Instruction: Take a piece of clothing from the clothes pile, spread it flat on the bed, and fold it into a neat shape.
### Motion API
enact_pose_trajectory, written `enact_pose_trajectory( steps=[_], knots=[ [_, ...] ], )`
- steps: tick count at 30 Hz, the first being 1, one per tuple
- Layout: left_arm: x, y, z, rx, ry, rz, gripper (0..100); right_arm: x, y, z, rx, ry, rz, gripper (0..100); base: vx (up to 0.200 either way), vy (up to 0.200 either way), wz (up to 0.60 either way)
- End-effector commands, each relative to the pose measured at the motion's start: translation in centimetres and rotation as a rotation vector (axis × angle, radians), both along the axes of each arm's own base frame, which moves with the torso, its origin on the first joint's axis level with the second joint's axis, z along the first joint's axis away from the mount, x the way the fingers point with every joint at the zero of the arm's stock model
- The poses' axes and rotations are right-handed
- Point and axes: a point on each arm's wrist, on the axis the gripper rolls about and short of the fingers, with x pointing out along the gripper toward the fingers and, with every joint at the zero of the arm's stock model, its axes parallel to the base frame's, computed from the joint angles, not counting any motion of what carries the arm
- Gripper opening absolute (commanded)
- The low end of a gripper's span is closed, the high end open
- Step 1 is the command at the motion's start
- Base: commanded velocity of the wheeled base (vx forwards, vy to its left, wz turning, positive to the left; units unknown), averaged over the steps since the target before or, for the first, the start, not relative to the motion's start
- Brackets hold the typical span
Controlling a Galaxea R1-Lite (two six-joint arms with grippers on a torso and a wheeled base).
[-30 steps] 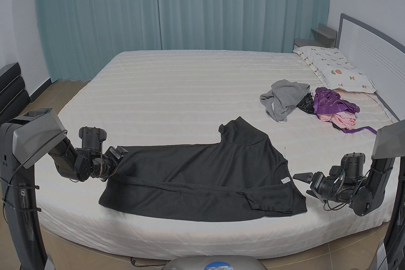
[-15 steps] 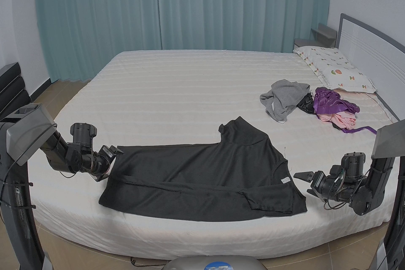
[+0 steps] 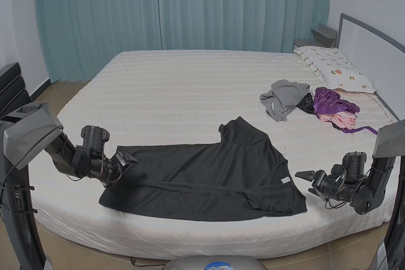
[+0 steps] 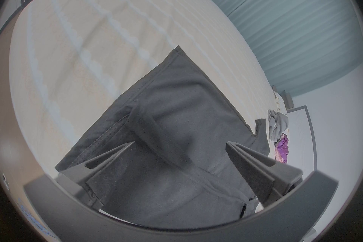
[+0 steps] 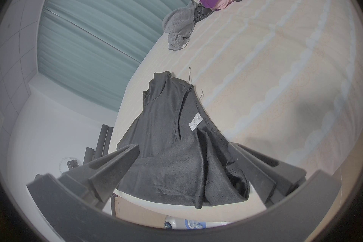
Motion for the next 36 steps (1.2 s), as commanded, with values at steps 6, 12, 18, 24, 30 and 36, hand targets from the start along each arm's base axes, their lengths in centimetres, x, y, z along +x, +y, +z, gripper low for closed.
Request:
enact_pose_trajectory(
  steps=[6,12,18,24,30,36],
  knots=[
    [1.8,-1.1,-1.8,0.117,-0.008,-0.013,100,0.2,0.1,0.0,-0.002,-0.007,0.002,100,0.000,0.000,0.00],
    [4.9,-0.7,-1.9,0.101,-0.093,0.136,100,0.3,0.1,-0.1,-0.008,-0.006,-0.006,100,0.000,0.000,0.00],
    [6.0,0.1,-0.6,-0.020,-0.178,0.257,100,0.3,0.1,-0.3,-0.008,0.001,-0.006,100,0.000,0.000,0.00],
    [5.6,1.2,0.0,-0.017,-0.178,0.270,100,0.2,0.1,-0.4,-0.008,0.007,-0.006,100,0.000,0.000,0.00],
    [4.1,3.1,-0.2,0.009,-0.153,0.118,100,0.1,0.0,-0.4,-0.009,0.008,-0.006,100,0.000,0.000,0.00],
    [2.5,3.8,-1.7,0.027,-0.115,-0.067,100,0.2,0.0,-0.7,-0.010,0.018,-0.006,100,0.000,0.000,0.00]
  ],
)
